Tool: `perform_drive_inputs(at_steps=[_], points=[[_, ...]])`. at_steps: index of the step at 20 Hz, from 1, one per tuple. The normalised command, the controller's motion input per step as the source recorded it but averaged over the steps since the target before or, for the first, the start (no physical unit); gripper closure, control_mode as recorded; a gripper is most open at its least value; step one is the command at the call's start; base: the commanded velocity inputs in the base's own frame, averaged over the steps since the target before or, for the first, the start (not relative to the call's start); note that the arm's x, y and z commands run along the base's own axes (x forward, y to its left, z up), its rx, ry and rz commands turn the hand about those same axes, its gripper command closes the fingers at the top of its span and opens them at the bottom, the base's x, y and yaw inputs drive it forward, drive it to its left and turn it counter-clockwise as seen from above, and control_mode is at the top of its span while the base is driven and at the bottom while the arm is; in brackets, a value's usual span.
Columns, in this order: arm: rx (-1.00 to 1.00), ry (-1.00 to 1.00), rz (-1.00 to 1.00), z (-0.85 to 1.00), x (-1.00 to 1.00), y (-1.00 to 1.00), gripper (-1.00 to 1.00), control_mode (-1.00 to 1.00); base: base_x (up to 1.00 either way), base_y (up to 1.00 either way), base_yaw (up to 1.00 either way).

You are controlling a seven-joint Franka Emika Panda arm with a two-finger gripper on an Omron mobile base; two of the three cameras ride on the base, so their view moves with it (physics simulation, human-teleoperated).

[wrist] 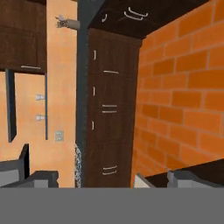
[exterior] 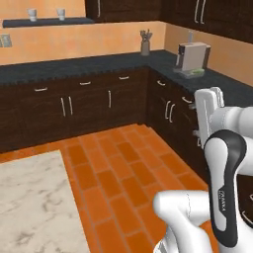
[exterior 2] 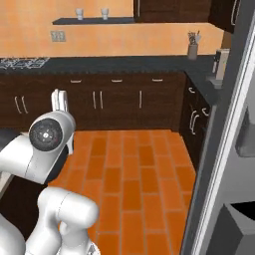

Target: Take the meat container that has the fish and place it on the second highest rack of the freezer. Then take the vegetable container that has the garlic and corn and place it on the highest rack of the freezer.

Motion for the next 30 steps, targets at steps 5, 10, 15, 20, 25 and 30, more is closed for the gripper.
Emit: perform_drive_inputs(at_steps=[5,10,15,20,25,30], points=[[0.0,0.0,0.0,0.0,0.0,0.0,-1.0,1.0,1.0,0.09,-0.15],[0.0,0.0,0.0,0.0,0.0,0.0,-1.0,1.0,1.0,-0.04,-0.46],[0.0,0.0,0.0,0.0,0.0,0.0,-1.0,1.0,1.0,-0.11,-0.51],[0.0,0.0,0.0,0.0,0.0,0.0,-1.0,1.0,1.0,-0.07,-0.47],[0.0,0.0,0.0,0.0,0.0,0.0,-1.0,1.0,1.0,0.6,-0.43],[0.0,0.0,0.0,0.0,0.0,0.0,-1.0,1.0,1.0,0.72,-0.46]])
